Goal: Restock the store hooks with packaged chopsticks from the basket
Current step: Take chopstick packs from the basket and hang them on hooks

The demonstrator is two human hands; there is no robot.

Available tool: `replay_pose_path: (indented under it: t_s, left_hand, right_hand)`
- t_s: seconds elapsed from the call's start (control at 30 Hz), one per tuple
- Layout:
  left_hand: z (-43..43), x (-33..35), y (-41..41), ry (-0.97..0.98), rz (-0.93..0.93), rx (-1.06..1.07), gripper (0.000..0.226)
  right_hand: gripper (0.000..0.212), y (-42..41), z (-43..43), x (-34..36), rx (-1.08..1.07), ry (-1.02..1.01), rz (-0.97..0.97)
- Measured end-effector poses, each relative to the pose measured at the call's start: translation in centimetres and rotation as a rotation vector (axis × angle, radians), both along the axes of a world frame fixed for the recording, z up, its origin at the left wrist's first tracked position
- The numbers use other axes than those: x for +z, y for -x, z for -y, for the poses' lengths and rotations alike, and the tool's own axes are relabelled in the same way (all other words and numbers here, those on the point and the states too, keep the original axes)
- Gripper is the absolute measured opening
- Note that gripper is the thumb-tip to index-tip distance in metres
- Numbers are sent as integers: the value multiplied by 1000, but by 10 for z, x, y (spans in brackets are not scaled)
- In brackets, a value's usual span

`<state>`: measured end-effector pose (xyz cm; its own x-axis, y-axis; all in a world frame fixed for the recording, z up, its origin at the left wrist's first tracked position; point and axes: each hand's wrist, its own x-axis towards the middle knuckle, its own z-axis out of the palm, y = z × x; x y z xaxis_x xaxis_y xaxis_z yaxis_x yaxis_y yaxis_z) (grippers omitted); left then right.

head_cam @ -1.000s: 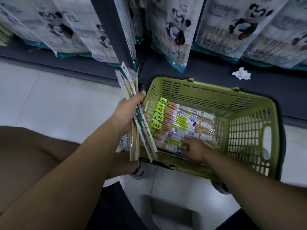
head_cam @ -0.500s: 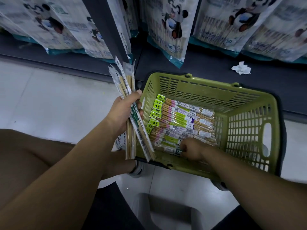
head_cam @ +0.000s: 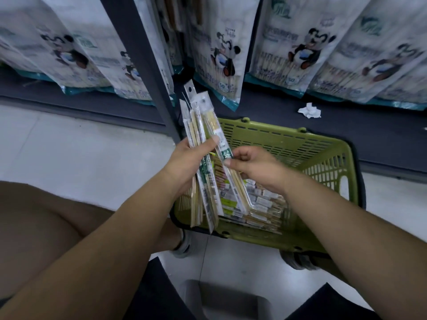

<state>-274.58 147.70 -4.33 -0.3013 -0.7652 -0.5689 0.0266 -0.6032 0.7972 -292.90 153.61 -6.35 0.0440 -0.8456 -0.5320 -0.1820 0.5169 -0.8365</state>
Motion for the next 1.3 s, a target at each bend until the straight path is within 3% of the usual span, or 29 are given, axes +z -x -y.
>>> replay_pose_path:
  t_s: [0.1,0.23,0.37,0.47,0.53,0.77,0.9,0.97,1.1,1.3]
  left_hand:
    - [-3,19,14,-3,-71,47,37]
    - [3,49,27,31,-138,55,23]
    - [8,90,41,169,-98,27,39]
    - [14,126,50,342,-84,-90,30]
    - [22,153,57,417,-95,-158,41]
    - [56,246,88,676,-121,-316,63]
    - [75,292,107,796,-160,-341,40]
    - [78,306,115,816,-192,-333,37]
    - [78,321,129,832,-209,-328,43]
    - [85,338,136,808,-220,-292,60]
  right_hand:
    - [10,-6,8,35,-32,49,26]
    - [16,3,8,78,-83,112,-57]
    - [24,18,6,129,-154,168,-60]
    - [13,37,13,178,-204,377,-186]
    - [5,45,22,216,-269,550,-196]
    - [9,61,49,321,-340,953,-282]
    - [14,76,58,363,-359,997,-319]
    - [4,80,61,381,-381,1023,-338]
    - [21,83,66,405,-429,1054,-354]
    - [19,89,76,427,-513,1107,-346]
